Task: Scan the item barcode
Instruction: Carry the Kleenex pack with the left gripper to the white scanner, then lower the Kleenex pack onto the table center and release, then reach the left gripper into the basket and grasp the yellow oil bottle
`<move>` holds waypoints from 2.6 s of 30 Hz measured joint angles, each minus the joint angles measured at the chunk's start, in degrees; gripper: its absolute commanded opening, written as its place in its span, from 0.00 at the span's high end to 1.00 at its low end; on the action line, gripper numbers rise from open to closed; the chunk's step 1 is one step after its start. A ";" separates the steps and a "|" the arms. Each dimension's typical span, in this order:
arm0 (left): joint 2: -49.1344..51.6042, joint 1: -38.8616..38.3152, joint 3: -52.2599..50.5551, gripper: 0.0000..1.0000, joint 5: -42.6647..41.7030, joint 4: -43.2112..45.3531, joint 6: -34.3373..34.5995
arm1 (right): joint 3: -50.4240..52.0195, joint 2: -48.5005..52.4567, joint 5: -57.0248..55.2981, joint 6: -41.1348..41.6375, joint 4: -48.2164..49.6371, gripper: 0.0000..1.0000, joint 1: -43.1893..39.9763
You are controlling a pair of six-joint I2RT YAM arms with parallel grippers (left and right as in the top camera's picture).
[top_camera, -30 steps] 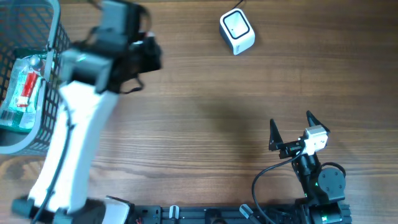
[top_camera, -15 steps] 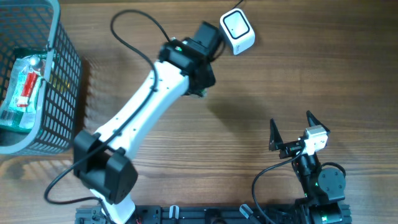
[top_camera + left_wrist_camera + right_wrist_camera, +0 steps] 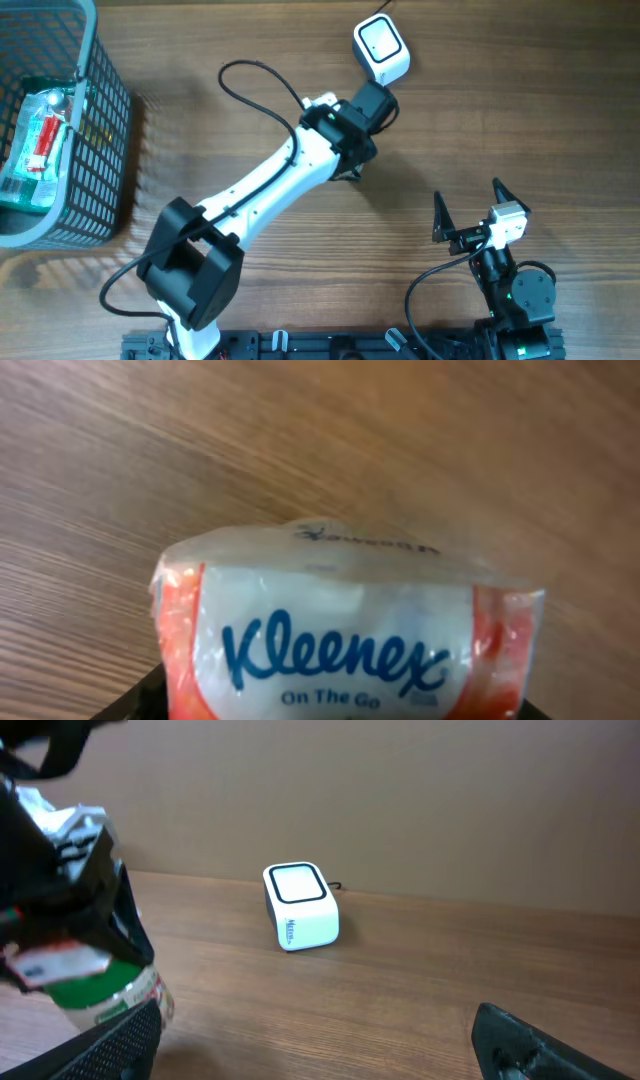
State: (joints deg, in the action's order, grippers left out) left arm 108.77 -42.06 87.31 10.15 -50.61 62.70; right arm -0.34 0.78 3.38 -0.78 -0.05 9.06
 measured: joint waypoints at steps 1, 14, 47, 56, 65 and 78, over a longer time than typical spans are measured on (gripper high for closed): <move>0.00 -0.24 -0.72 0.60 0.17 0.44 0.61 | -0.02 0.00 0.00 0.00 -0.02 0.00 0.00; 3.04 -0.42 -2.89 0.53 1.60 1.66 3.58 | 0.00 0.00 0.00 0.00 0.00 0.00 0.00; -7.82 11.58 20.37 0.00 7.80 -13.64 -30.88 | 0.00 0.00 0.00 0.00 0.00 0.00 0.00; -15.76 34.25 26.40 0.00 12.31 -10.40 -52.78 | 0.00 0.00 0.00 0.00 0.00 0.00 0.00; -16.11 64.24 26.67 0.00 -0.87 -9.62 -56.19 | 0.00 0.00 0.00 0.00 0.00 0.00 0.00; -4.33 75.89 25.62 0.01 -16.33 -10.71 -56.17 | -0.02 0.00 0.00 -0.02 0.00 0.00 0.00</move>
State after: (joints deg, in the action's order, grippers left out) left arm 104.44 33.82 112.92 -6.17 -61.32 6.52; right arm -0.36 0.78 3.38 -0.80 -0.05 9.06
